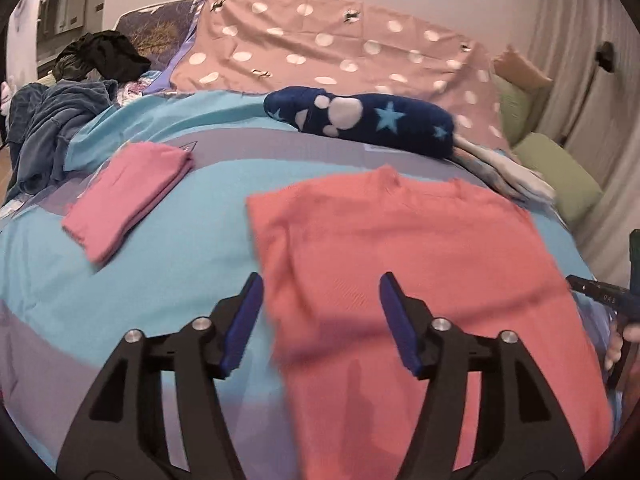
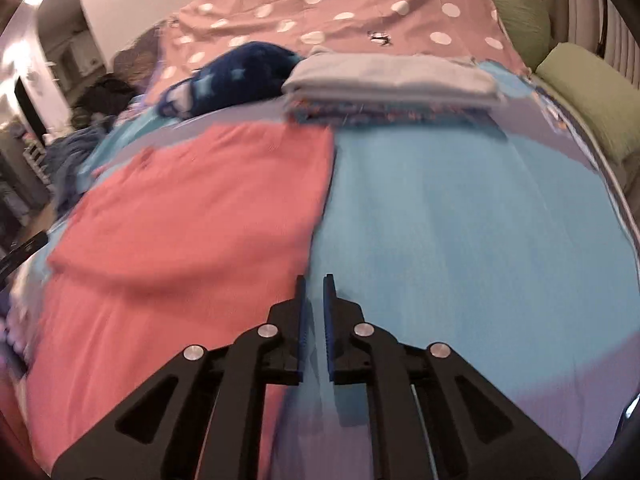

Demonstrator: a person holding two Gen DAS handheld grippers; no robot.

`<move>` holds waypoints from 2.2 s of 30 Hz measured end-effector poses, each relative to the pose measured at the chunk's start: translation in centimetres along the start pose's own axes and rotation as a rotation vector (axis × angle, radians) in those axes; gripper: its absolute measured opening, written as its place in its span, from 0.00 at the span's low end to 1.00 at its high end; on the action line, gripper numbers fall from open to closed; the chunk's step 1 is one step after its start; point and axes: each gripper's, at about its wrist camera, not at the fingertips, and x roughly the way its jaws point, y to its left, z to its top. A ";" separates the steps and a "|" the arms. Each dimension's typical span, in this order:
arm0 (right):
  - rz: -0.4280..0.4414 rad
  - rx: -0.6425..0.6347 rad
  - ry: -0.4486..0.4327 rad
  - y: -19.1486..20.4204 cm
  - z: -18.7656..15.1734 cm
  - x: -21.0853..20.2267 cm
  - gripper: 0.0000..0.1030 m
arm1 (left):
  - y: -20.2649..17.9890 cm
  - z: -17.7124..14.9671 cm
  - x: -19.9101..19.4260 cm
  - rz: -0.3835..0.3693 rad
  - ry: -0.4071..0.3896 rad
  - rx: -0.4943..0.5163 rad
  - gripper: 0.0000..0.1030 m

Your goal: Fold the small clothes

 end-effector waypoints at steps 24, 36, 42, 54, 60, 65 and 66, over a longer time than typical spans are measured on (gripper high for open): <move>0.262 0.183 0.000 1.8 -17.4 -12.6 0.57 | 0.3 -17.9 -13.5 -0.365 0.104 -0.075 0.71; 0.263 0.152 0.048 3.9 -22.4 -15.6 0.57 | 0.3 -21.8 -16.8 -0.403 0.111 -0.137 0.67; 0.357 0.267 0.049 3.1 -22.3 -14.4 0.04 | 0.7 -22.6 -16.5 -0.503 0.121 -0.177 0.67; 0.304 0.279 -0.004 0.4 -23.9 -17.7 0.04 | 1.3 -23.1 -17.2 -0.500 0.131 -0.228 0.12; 0.347 0.315 -0.060 -0.7 -23.6 -17.6 0.39 | 1.7 -23.5 -17.4 -0.492 0.140 -0.219 0.50; 0.376 0.271 0.007 -0.1 -22.5 -15.2 0.42 | 0.4 -23.4 -17.1 -0.490 0.142 -0.166 0.62; 0.396 0.269 0.019 0.0 -22.3 -14.5 0.42 | 0.4 -23.4 -17.0 -0.493 0.142 -0.168 0.62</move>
